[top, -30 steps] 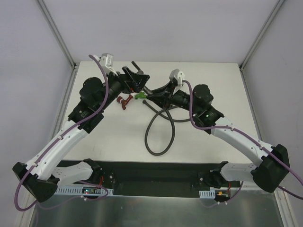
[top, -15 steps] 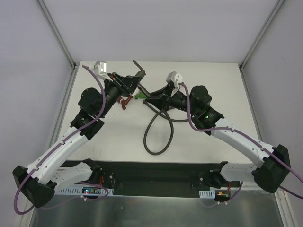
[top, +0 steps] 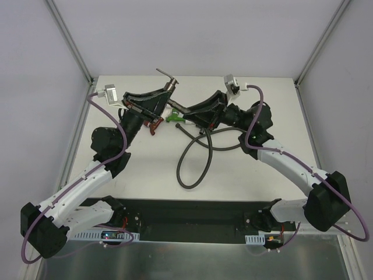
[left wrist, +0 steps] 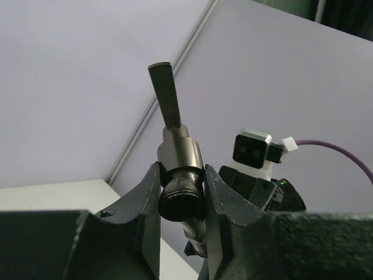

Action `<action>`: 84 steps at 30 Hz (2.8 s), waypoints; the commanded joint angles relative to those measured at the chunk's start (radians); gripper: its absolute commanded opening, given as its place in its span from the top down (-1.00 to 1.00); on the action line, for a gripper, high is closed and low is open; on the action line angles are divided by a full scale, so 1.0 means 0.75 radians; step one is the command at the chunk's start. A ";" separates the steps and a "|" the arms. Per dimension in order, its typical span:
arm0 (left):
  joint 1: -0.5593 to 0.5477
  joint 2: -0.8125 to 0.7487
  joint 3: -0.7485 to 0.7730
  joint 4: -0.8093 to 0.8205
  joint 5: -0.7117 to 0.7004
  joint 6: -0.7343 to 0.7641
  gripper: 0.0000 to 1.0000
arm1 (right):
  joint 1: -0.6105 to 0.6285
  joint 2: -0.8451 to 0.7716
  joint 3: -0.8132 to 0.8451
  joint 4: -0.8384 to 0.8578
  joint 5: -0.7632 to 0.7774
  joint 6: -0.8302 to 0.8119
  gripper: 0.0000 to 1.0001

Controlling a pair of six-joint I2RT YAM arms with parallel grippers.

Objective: Install the water faucets

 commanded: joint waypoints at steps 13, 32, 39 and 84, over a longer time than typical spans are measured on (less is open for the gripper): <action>-0.018 -0.027 -0.047 0.256 0.337 0.143 1.00 | -0.051 0.037 0.104 0.332 -0.062 0.260 0.13; -0.020 -0.088 0.073 -0.379 -0.189 0.100 1.00 | 0.359 -0.208 0.159 -0.867 0.767 -1.250 -0.41; -0.020 -0.107 0.084 -0.426 -0.220 0.100 1.00 | 0.490 -0.123 0.188 -0.916 1.056 -1.467 -0.26; 0.058 -0.086 0.094 -0.088 0.926 0.372 1.00 | 0.049 -0.014 0.290 -0.302 -0.355 -0.227 0.82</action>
